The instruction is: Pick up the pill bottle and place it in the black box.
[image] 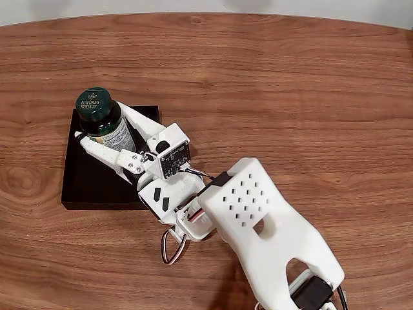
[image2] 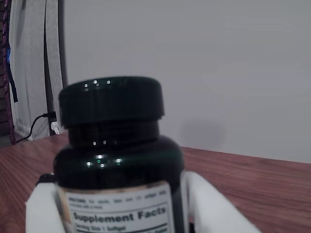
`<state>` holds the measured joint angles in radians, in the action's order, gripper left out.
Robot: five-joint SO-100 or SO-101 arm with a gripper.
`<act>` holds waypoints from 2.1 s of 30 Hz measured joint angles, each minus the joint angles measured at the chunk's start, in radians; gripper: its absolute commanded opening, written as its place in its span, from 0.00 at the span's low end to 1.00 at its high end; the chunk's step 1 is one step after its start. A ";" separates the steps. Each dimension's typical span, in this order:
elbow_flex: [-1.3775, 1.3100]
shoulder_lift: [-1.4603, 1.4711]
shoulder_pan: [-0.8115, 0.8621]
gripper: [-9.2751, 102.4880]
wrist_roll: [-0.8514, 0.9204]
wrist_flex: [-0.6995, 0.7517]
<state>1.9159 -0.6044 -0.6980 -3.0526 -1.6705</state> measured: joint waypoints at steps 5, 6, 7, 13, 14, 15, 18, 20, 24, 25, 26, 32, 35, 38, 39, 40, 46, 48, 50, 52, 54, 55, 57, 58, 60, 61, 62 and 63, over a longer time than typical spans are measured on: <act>-0.017 0.011 0.009 0.40 0.002 -0.003; -0.017 0.012 0.011 0.41 0.002 -0.008; -0.018 0.015 0.012 0.42 0.002 -0.011; -0.015 0.017 0.031 0.46 0.002 -0.015; -0.008 0.017 0.035 0.46 0.002 -0.015; 0.000 0.017 0.038 0.46 0.002 -0.015; 0.015 0.015 0.046 0.46 0.002 -0.021; 0.026 0.015 0.051 0.47 0.012 -0.018; 0.067 -0.012 0.058 0.48 0.014 0.008; 0.078 -0.020 0.061 0.48 0.014 0.014; 0.092 -0.028 0.063 0.48 0.014 0.020; 0.216 -0.107 0.080 0.48 0.014 0.083; 0.288 -0.150 0.084 0.48 0.014 0.107; 0.359 -0.190 0.084 0.48 0.014 0.135; 0.382 -0.206 0.084 0.48 0.014 0.143; 0.400 -0.216 0.084 0.48 0.014 0.149; 0.518 -0.284 0.083 0.47 0.014 0.189; 0.561 -0.321 0.075 0.47 0.014 0.210; 0.611 -0.376 0.074 0.46 0.014 0.235; 0.663 -0.439 0.075 0.46 0.014 0.262; 0.723 -0.515 0.075 0.45 0.014 0.298; 0.755 -0.558 0.077 0.45 0.014 0.321; 0.819 -0.660 0.089 0.44 0.014 0.379; 0.850 -0.712 0.098 0.44 0.017 0.414; 0.910 -0.824 0.110 0.43 0.025 0.485; 0.937 -0.877 0.117 0.43 0.025 0.520; 0.963 -0.931 0.124 0.43 0.025 0.558; 0.988 -0.986 0.135 0.42 0.021 0.601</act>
<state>2.9038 -1.5907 -0.5630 -3.0311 -1.0692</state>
